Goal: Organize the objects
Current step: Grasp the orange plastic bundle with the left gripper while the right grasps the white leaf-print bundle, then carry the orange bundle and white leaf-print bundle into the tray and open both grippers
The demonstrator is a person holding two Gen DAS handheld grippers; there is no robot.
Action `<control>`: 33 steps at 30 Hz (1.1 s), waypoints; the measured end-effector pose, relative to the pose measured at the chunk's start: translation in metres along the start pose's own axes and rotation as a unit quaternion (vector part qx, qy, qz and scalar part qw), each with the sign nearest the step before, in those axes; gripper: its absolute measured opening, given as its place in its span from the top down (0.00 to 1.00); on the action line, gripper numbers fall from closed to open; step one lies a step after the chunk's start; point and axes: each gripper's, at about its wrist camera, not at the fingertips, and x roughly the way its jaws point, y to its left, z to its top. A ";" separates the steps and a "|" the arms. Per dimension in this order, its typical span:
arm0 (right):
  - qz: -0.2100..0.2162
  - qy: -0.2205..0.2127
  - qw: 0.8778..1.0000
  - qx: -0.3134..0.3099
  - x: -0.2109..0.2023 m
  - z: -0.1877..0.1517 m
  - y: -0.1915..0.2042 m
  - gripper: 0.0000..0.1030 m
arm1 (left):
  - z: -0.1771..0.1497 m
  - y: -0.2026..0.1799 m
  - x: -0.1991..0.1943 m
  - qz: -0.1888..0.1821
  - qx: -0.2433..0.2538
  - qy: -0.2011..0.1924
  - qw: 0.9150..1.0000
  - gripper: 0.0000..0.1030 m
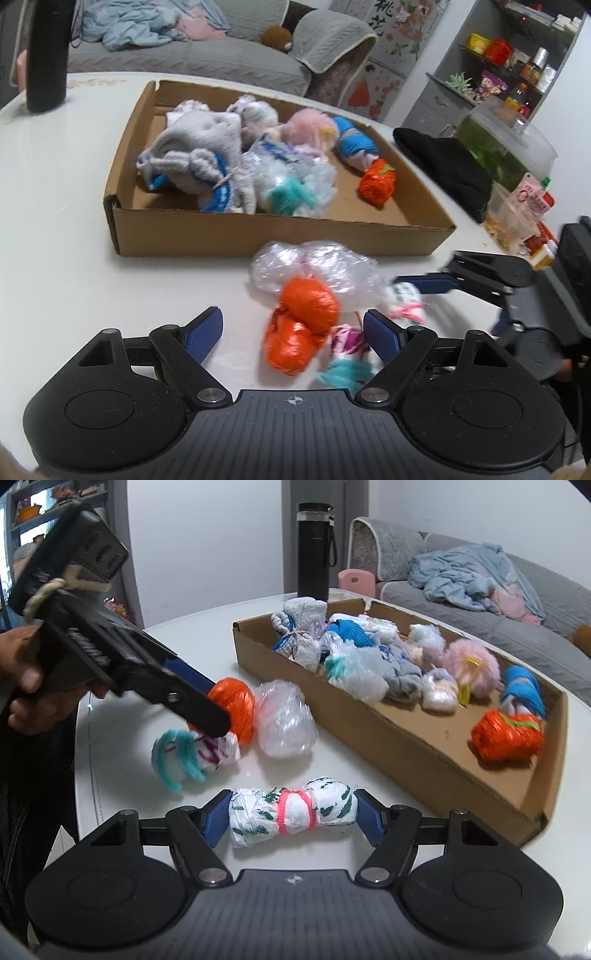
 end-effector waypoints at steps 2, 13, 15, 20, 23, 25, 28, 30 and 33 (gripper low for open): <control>-0.002 0.000 1.000 0.002 -0.002 -0.002 0.002 0.35 | 0.001 0.001 0.000 0.005 0.000 -0.002 1.000 0.18; -0.008 0.001 1.000 0.022 -0.007 -0.005 0.002 0.35 | 0.000 0.015 -0.010 0.013 -0.016 -0.010 1.000 0.45; -0.008 0.000 1.000 0.024 -0.008 -0.006 0.002 0.35 | -0.001 0.020 -0.011 0.014 -0.029 -0.014 0.999 0.44; -0.008 -0.001 1.000 0.028 -0.008 -0.006 0.003 0.35 | 0.003 0.020 -0.013 0.052 -0.013 -0.015 0.998 0.44; -0.012 -0.002 0.999 0.032 -0.008 -0.007 0.004 0.35 | -0.001 0.017 -0.014 0.076 0.014 -0.014 0.997 0.47; -0.017 -0.002 0.999 0.036 -0.008 -0.007 0.004 0.35 | -0.003 0.012 -0.014 0.085 0.030 -0.014 0.996 0.47; -0.020 -0.001 0.999 0.049 -0.009 -0.006 0.002 0.36 | -0.006 0.007 -0.012 0.095 0.049 -0.018 0.994 0.55; -0.024 0.001 0.998 0.051 -0.010 -0.006 0.003 0.36 | -0.006 0.007 -0.011 0.096 0.057 -0.019 0.994 0.61; -0.027 0.002 0.998 0.054 -0.014 -0.007 0.002 0.37 | -0.007 0.008 -0.014 0.092 0.058 -0.019 0.994 0.62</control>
